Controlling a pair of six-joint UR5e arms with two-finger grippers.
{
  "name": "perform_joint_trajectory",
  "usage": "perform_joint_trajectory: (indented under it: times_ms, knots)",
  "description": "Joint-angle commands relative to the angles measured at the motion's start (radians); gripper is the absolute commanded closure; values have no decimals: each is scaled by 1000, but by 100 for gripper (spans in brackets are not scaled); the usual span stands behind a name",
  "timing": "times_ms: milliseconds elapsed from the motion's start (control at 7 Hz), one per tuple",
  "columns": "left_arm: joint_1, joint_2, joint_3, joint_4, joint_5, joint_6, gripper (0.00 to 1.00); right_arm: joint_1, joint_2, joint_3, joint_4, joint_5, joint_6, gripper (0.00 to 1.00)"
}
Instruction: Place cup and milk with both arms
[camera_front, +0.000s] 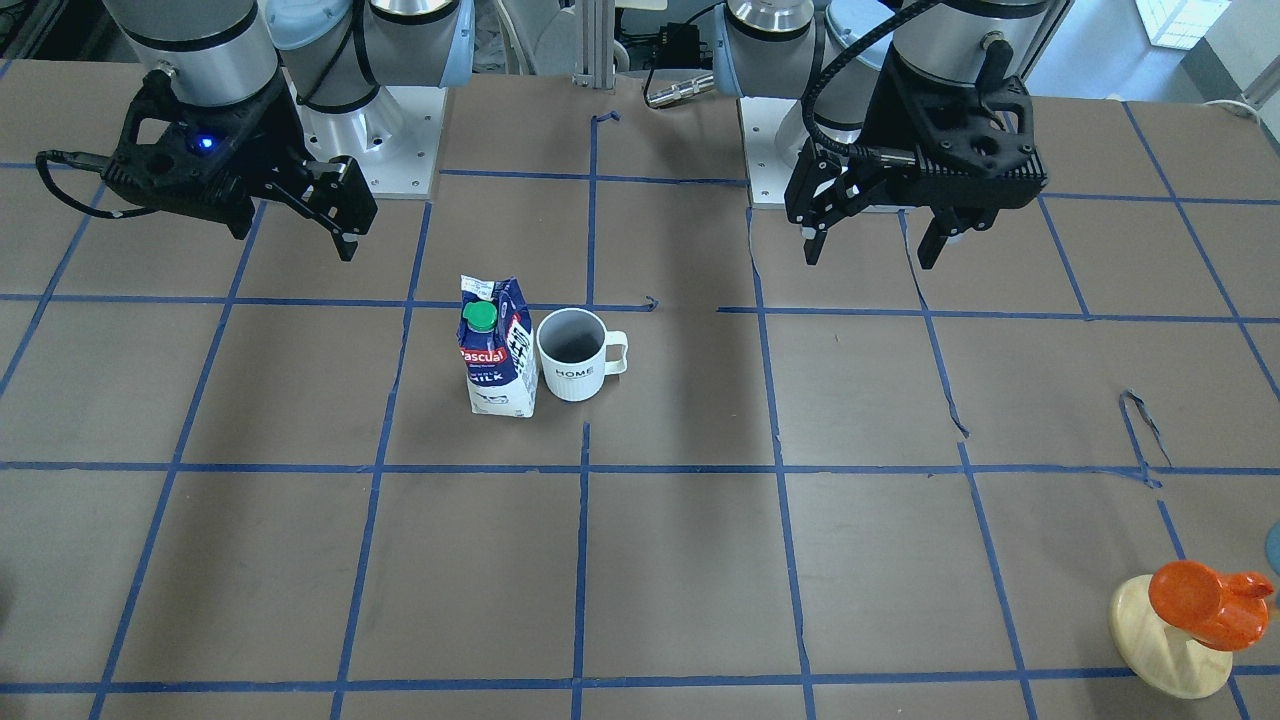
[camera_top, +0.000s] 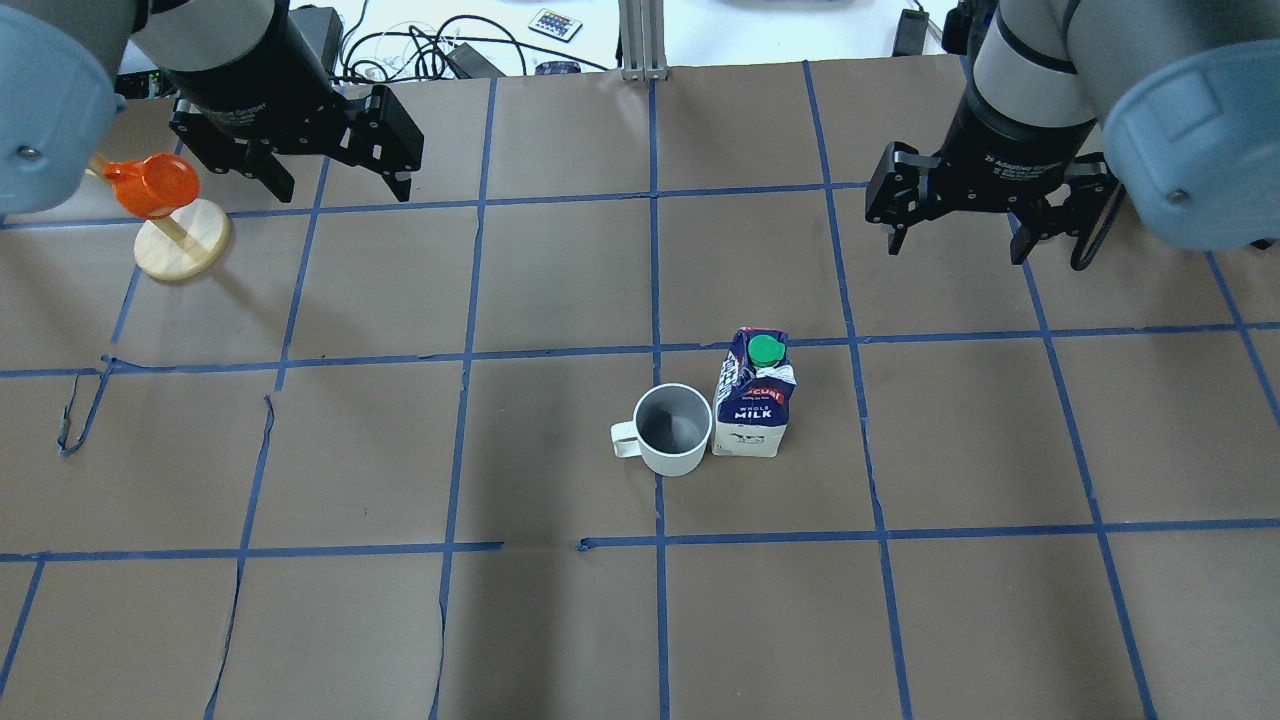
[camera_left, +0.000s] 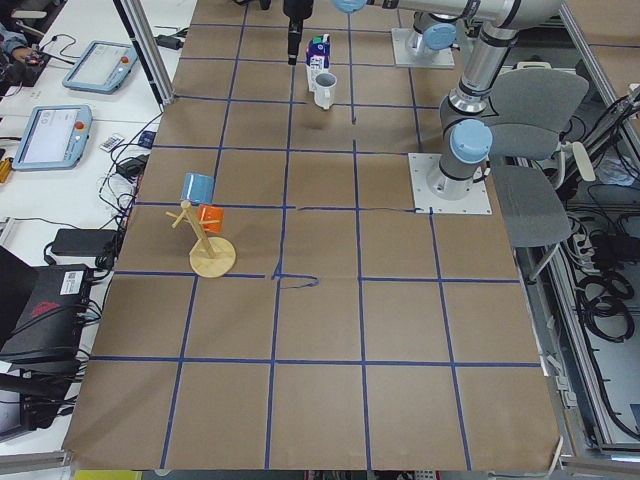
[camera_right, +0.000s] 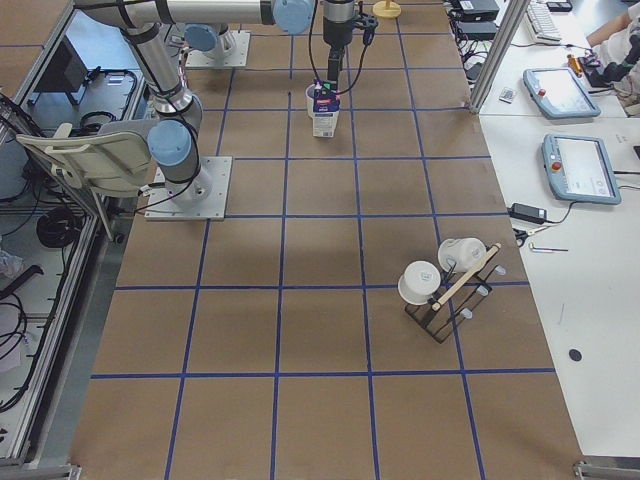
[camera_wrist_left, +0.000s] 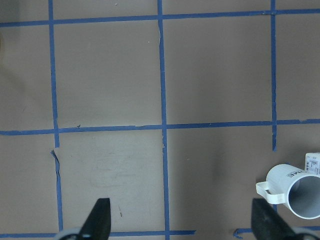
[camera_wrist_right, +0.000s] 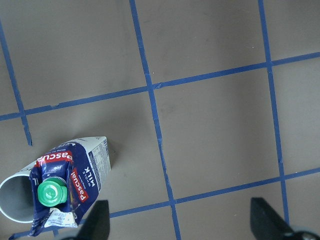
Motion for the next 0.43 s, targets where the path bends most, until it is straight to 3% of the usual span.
perform_joint_trajectory:
  times_ms: [0,286]
  knots:
    - [0,1,0,-2,0,0,0,0,-5,0,2,10,-11,0]
    - [0,1,0,-4,0,0,0,1,-5,0,2,44,-45,0]
